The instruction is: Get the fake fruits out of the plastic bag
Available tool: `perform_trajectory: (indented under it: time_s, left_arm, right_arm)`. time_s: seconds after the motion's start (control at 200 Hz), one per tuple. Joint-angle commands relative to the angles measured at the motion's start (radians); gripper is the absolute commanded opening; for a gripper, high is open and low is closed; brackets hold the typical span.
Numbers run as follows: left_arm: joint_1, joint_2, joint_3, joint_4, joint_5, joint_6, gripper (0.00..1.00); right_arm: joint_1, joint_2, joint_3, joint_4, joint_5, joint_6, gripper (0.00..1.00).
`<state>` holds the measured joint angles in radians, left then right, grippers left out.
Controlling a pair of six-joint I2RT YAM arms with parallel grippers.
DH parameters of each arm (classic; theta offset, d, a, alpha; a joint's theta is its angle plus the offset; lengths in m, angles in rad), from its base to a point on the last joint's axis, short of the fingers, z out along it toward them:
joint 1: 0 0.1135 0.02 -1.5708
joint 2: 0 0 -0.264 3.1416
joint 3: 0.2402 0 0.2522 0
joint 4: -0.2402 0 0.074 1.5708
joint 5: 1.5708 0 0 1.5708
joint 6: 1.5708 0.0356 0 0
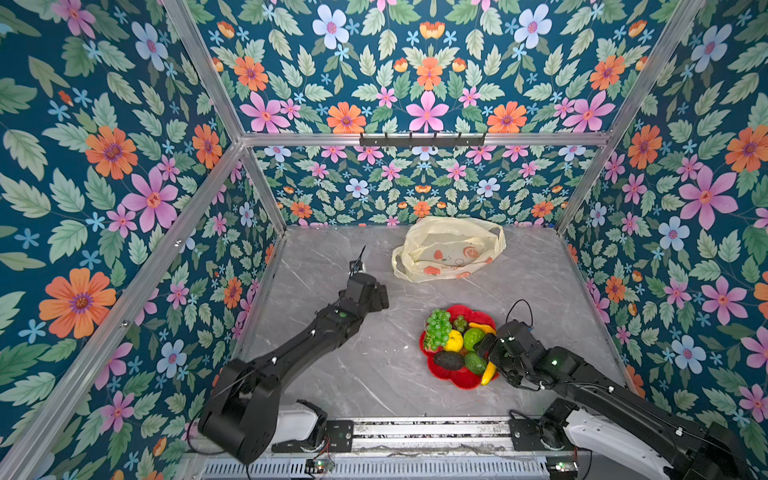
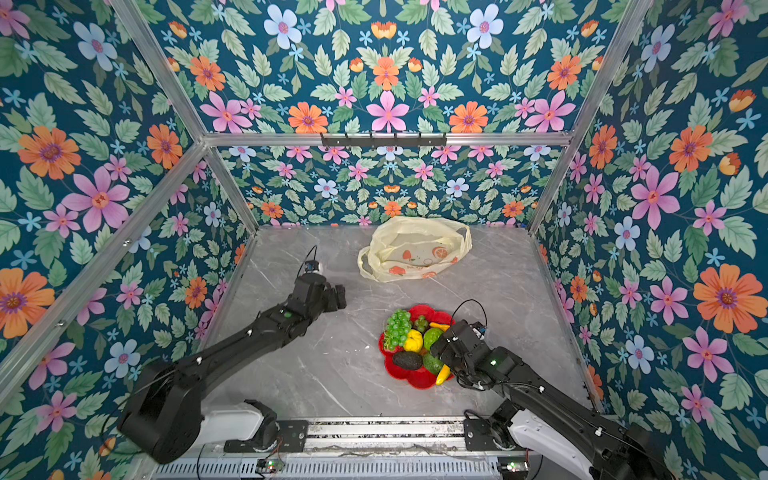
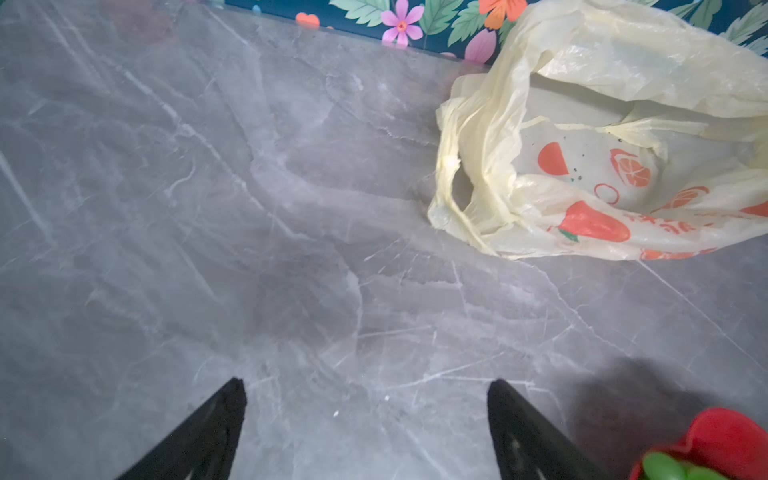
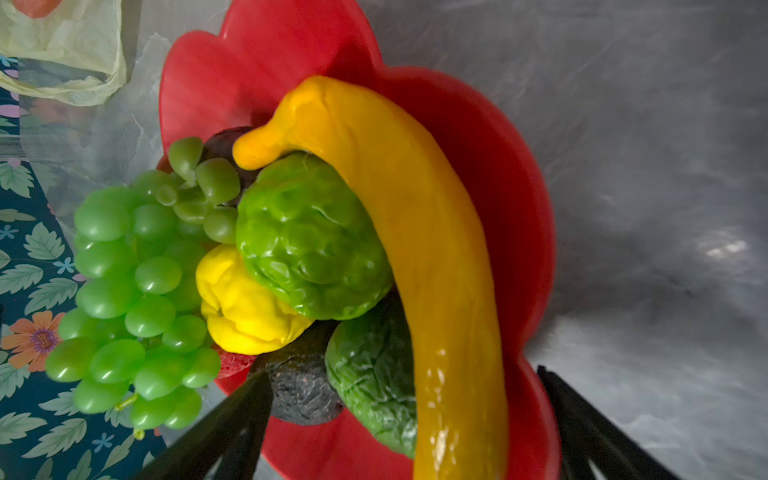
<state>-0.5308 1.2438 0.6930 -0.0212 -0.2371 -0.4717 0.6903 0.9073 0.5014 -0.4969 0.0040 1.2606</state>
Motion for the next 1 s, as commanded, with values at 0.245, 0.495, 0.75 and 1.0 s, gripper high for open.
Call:
perform_trajectory:
  time_s: [0.245, 0.495, 0.75, 1.0]
  left_arm:
    - [0.000, -0.262, -0.216, 0.027, -0.104, -0.025, 0.94]
    - [0.000, -0.339, -0.267, 0.024, -0.135, -0.027, 0.94]
    - [0.000, -0.309, -0.259, 0.027, -0.154, -0.034, 0.99]
    - [0.000, -0.273, -0.206, 0.018, -0.300, -0.045, 1.00]
  right_arm:
    - [0.014, 0.262, 0.120, 0.222, -0.032, -0.052, 0.99]
    - [0.026, 0.420, 0.205, 0.272, -0.048, -0.084, 0.99]
    - [0.027, 0.391, 0.212, 0.175, 0.005, -0.121, 0.99]
    - [-0.001, 0.246, 0.223, -0.026, 0.125, -0.259, 0.99]
